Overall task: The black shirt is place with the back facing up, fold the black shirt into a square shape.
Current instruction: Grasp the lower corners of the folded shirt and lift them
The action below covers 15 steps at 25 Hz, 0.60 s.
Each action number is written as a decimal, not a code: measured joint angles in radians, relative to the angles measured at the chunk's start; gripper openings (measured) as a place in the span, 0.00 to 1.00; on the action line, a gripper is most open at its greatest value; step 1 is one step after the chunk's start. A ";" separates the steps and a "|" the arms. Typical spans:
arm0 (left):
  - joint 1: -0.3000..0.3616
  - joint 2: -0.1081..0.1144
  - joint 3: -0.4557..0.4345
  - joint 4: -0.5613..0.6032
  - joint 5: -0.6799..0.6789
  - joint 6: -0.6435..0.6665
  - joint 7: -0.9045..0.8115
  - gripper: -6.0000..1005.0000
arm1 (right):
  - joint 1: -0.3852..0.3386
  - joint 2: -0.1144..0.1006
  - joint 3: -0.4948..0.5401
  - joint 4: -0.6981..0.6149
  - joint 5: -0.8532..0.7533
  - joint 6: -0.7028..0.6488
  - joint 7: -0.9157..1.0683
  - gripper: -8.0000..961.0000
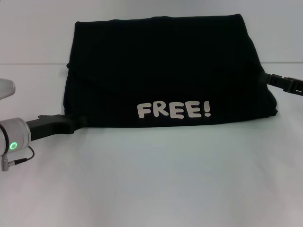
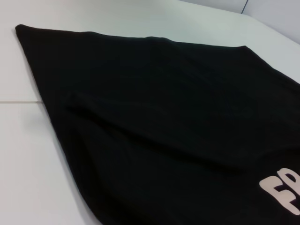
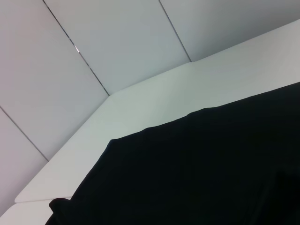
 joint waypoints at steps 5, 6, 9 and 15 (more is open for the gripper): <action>-0.001 0.001 0.017 -0.001 0.000 -0.031 0.001 0.30 | 0.000 -0.001 0.000 -0.001 0.000 0.000 0.000 0.57; -0.001 0.001 0.020 -0.001 0.000 -0.035 0.001 0.28 | 0.000 -0.002 0.000 0.000 0.000 0.000 0.000 0.57; -0.001 0.000 0.025 -0.002 0.000 -0.039 0.001 0.22 | 0.000 -0.005 -0.003 -0.001 0.000 0.001 0.000 0.56; -0.003 -0.001 0.027 -0.002 0.001 -0.039 0.001 0.11 | -0.002 -0.010 -0.016 -0.001 -0.009 0.036 0.000 0.56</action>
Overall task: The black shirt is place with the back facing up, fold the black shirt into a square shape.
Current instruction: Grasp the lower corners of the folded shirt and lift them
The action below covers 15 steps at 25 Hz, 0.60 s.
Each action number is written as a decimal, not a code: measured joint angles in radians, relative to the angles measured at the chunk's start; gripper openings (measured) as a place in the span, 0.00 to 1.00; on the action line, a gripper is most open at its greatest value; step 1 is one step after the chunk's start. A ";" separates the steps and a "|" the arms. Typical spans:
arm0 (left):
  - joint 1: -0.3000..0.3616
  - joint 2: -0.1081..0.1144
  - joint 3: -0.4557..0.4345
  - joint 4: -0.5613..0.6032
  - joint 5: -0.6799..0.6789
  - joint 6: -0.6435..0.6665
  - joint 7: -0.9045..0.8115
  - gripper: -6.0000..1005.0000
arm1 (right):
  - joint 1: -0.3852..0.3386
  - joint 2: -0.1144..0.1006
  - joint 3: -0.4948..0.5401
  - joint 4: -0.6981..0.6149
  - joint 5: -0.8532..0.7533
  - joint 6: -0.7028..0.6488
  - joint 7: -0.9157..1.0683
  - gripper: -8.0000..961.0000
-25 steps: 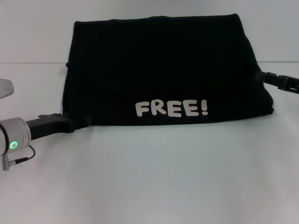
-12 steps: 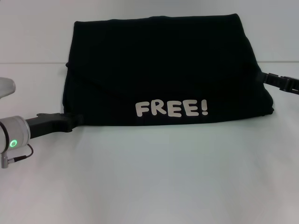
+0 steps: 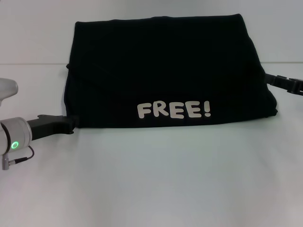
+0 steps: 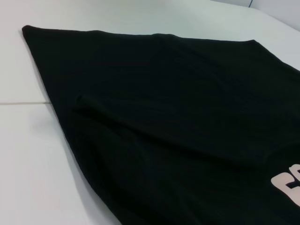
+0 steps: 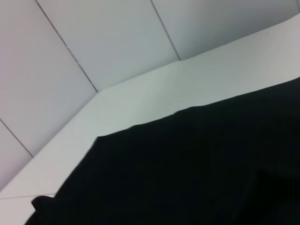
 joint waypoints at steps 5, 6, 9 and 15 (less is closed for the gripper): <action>-0.001 0.002 -0.001 0.008 0.025 0.004 -0.007 0.02 | -0.004 -0.023 -0.063 0.001 -0.016 0.050 0.055 0.56; -0.001 0.003 -0.002 0.010 0.031 0.009 -0.008 0.00 | -0.003 -0.029 -0.083 -0.002 -0.028 0.063 0.079 0.56; -0.001 0.004 -0.004 0.017 0.047 0.019 -0.010 0.00 | 0.005 -0.044 -0.144 -0.008 -0.085 0.109 0.159 0.56; -0.003 0.006 -0.001 0.034 0.079 0.044 -0.012 0.00 | 0.030 -0.040 -0.214 -0.011 -0.174 0.175 0.244 0.56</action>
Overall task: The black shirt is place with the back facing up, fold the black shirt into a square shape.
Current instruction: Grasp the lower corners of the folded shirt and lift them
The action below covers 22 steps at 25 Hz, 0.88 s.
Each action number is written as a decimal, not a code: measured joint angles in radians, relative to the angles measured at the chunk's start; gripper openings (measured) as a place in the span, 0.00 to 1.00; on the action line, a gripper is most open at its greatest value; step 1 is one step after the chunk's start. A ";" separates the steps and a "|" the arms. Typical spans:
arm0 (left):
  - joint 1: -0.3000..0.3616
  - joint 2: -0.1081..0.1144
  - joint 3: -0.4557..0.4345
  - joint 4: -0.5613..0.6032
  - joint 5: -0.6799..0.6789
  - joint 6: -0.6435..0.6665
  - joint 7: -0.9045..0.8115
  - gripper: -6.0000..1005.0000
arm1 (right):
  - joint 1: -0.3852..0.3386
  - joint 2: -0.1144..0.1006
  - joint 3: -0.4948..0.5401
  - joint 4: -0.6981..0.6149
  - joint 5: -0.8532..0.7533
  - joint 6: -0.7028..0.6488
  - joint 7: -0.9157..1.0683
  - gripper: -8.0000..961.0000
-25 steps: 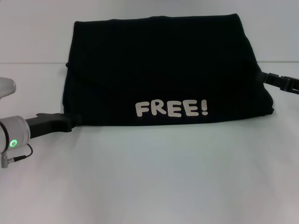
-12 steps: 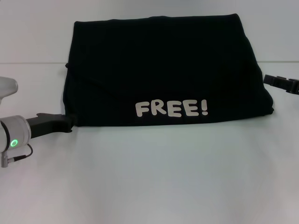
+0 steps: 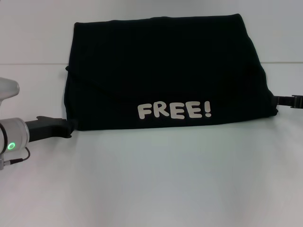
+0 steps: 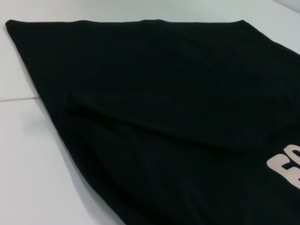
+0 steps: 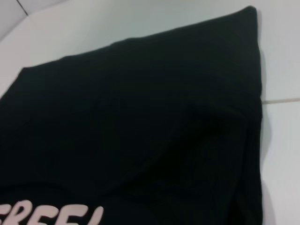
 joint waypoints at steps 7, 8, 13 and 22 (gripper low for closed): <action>-0.005 0.001 -0.006 0.001 0.001 -0.002 0.000 0.00 | 0.016 0.017 -0.008 0.016 -0.006 0.048 0.002 0.56; -0.005 0.001 -0.006 0.001 0.001 -0.003 0.000 0.00 | 0.017 0.022 -0.008 0.016 -0.006 0.056 0.003 0.56; -0.007 0.002 -0.007 0.001 0.001 -0.008 0.000 0.00 | 0.027 0.043 -0.010 0.040 -0.006 0.098 -0.003 0.56; -0.009 0.003 -0.007 0.001 0.001 -0.010 0.000 0.00 | 0.018 0.045 -0.007 0.076 -0.003 0.155 0.002 0.32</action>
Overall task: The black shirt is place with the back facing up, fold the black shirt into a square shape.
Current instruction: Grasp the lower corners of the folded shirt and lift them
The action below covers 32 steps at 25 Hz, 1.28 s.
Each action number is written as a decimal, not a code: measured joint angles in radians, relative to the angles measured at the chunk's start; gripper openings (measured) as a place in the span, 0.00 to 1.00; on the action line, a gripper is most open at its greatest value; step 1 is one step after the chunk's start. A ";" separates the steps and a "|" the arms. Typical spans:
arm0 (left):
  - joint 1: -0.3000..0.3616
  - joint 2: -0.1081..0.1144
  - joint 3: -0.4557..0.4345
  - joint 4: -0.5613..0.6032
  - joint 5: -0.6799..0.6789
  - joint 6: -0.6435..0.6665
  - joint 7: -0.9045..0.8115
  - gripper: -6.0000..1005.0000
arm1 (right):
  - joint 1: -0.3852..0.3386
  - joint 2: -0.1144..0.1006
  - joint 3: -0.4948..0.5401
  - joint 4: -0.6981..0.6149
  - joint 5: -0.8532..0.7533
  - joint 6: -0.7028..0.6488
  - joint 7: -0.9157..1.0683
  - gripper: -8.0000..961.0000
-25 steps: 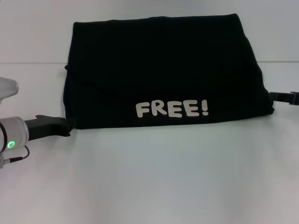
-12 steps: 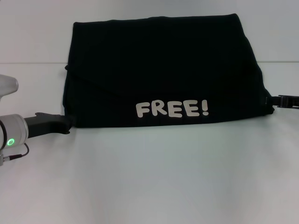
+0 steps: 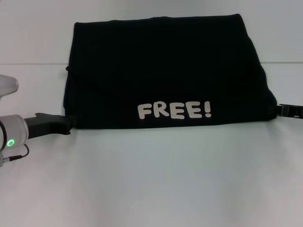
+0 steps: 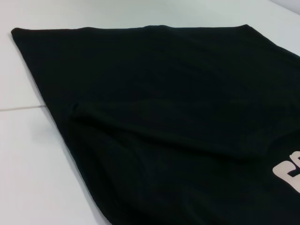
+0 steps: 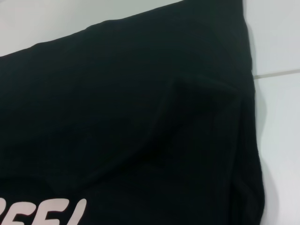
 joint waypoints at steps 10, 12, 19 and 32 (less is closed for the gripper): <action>0.000 0.000 0.000 -0.004 0.000 0.000 0.001 0.00 | -0.003 0.000 0.001 0.002 0.001 0.007 -0.005 0.03; 0.000 0.000 0.000 -0.005 -0.002 0.001 0.000 0.00 | -0.009 0.000 0.003 -0.003 0.002 0.001 -0.007 0.02; 0.035 -0.002 -0.011 0.091 -0.011 0.124 -0.083 0.00 | -0.058 -0.003 0.007 -0.040 0.046 -0.117 -0.068 0.01; 0.127 0.002 -0.133 0.214 -0.002 0.468 -0.116 0.00 | -0.289 -0.013 0.037 -0.184 0.189 -0.507 -0.227 0.01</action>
